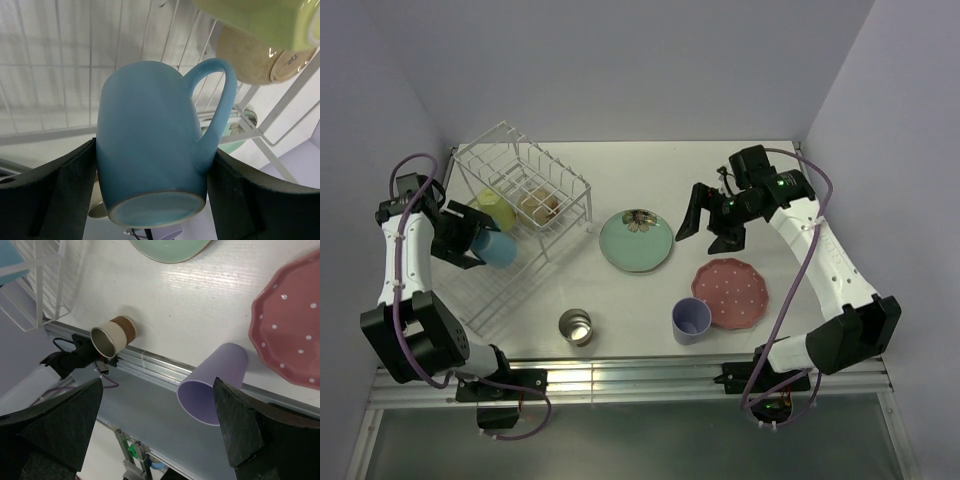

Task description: Load the mixed dishes into the dish rack

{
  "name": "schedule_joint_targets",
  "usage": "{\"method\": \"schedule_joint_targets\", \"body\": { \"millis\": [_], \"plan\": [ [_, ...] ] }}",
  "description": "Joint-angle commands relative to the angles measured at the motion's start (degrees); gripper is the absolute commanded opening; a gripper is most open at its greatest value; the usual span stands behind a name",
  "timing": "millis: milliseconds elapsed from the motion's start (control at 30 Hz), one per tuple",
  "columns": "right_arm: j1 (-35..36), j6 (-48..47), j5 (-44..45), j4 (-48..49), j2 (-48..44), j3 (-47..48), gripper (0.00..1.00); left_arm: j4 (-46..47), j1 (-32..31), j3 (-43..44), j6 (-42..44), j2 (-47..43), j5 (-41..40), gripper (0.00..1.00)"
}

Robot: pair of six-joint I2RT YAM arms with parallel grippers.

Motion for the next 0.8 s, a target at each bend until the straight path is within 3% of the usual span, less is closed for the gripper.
{"method": "schedule_joint_targets", "body": {
  "millis": [0, 300, 767],
  "plan": [
    [0.0, -1.0, 3.2, -2.1, -3.5, -1.4, 0.98, 5.4, -1.8, 1.5, -2.8, 1.2, -0.9, 0.0],
    [-0.1, 0.4, 6.2, -3.6, -6.7, -2.9, 0.98, 7.9, -6.9, -1.0, -7.1, 3.3, -3.1, 0.0],
    [0.1, 1.0, 6.9, -4.3, -13.3, -10.9, 0.98, 9.1, -7.9, -3.7, -9.4, 5.4, -4.7, 0.0]
  ]
}}
